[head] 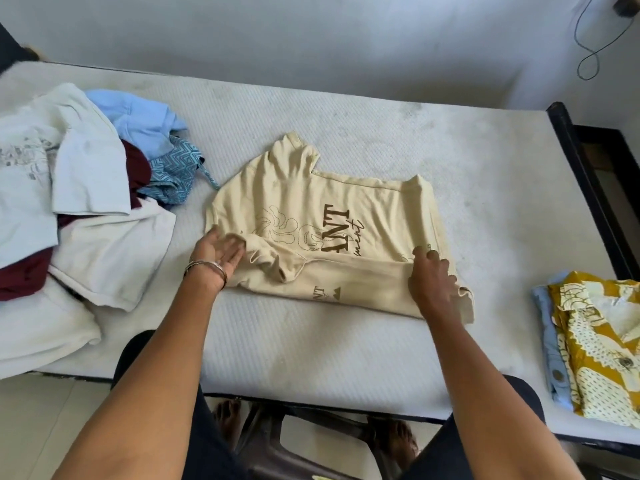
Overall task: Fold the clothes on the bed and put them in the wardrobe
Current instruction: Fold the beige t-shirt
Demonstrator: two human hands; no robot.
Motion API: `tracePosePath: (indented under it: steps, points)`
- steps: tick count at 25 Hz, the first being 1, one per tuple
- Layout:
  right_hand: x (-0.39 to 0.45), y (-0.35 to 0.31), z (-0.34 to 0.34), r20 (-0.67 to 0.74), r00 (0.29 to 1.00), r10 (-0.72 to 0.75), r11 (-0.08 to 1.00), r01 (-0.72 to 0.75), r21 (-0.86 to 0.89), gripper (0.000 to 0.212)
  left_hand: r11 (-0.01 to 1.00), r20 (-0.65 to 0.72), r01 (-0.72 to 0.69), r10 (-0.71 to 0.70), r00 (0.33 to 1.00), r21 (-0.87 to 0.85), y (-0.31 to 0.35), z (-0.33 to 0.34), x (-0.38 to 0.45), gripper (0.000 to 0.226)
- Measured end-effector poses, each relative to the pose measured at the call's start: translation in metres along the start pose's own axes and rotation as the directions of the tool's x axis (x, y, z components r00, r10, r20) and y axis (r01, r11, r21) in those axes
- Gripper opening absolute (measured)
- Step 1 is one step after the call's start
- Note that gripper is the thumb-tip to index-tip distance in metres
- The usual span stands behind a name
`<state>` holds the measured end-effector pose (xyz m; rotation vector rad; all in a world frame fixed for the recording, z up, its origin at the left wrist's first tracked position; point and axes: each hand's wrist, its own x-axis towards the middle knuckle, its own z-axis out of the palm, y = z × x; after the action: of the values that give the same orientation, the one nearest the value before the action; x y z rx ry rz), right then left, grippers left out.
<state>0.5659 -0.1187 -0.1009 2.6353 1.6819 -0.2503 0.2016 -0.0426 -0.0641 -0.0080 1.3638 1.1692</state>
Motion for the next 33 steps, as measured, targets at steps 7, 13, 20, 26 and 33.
tracePosePath:
  steps: [7,13,20,26,33]
  points:
    - [-0.061,0.03,0.048,0.014,0.763,0.646,0.681,-0.585,0.442,0.047,0.82,-0.118,0.083,-0.019,0.993,0.567,-0.105,-0.044,0.038,0.014]
    - [-0.044,0.058,0.04,0.562,0.448,0.696,-0.169,-0.658,0.734,0.062,0.943,-0.206,0.126,-0.063,0.976,0.308,-0.115,-0.036,0.05,0.031]
    - [-0.038,0.067,0.027,0.548,0.493,0.675,-0.469,-0.287,0.835,0.011,0.934,-0.26,0.221,-0.148,0.954,0.281,-0.097,-0.028,0.036,0.008]
    - [-0.052,0.092,0.029,0.315,0.483,0.817,0.148,-0.704,0.695,0.063,0.77,-0.442,0.248,0.05,0.895,0.588,-0.127,-0.047,0.002,0.092]
    - [-0.037,0.104,0.045,0.059,0.924,0.378,0.878,-0.378,0.294,0.043,-0.636,0.585,-0.244,0.404,0.704,0.732,-0.123,-0.03,0.007,0.057]
